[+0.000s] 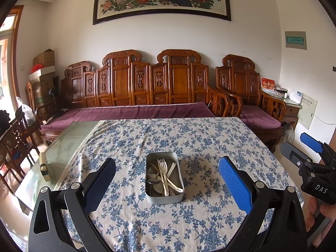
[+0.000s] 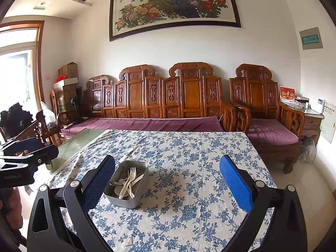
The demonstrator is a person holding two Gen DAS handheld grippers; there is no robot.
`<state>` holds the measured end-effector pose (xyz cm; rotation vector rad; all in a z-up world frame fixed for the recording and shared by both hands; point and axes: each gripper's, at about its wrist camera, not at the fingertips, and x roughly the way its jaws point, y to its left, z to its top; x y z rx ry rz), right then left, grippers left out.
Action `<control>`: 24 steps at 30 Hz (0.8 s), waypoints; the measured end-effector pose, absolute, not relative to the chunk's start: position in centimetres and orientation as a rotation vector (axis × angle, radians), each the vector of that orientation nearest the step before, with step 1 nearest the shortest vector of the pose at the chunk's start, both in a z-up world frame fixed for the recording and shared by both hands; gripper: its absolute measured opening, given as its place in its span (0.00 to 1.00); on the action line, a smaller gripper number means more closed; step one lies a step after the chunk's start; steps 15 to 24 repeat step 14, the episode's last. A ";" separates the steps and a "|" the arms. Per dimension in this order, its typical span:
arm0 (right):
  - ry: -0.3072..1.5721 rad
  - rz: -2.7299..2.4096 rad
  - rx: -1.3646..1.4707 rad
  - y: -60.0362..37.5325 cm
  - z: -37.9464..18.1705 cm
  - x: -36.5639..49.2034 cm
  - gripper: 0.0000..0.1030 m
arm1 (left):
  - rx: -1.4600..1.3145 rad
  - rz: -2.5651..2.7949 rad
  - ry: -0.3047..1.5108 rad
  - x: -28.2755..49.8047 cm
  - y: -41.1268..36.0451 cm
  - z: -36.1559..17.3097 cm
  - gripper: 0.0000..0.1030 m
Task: Organize utensils
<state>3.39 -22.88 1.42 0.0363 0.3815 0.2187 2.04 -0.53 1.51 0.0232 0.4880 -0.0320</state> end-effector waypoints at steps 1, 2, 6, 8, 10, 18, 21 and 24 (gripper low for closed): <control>0.381 0.219 0.036 -22.9 1.4 3.4 0.97 | 0.023 -0.032 0.488 2.0 -0.5 1.5 0.92; 0.381 0.218 0.037 -22.8 1.4 3.4 0.97 | 0.023 -0.032 0.488 2.0 -0.5 1.5 0.92; 0.381 0.219 0.037 -22.8 1.4 3.3 0.97 | 0.023 -0.031 0.488 2.1 -0.5 1.5 0.92; 0.381 0.220 0.037 -22.8 1.4 3.3 0.97 | 0.023 -0.032 0.487 2.0 -0.5 1.6 0.92; 0.381 0.219 0.037 -22.8 1.4 3.3 0.97 | 0.023 -0.032 0.487 2.1 -0.4 1.6 0.92; 0.380 0.218 0.037 -22.8 1.5 3.3 0.97 | 0.020 -0.034 0.486 2.1 -0.4 1.6 0.92; 0.380 0.218 0.037 -22.8 1.5 3.3 0.97 | 0.020 -0.034 0.486 2.1 -0.4 1.6 0.92; 0.380 0.218 0.037 -22.8 1.5 3.3 0.97 | 0.020 -0.034 0.486 2.1 -0.4 1.6 0.92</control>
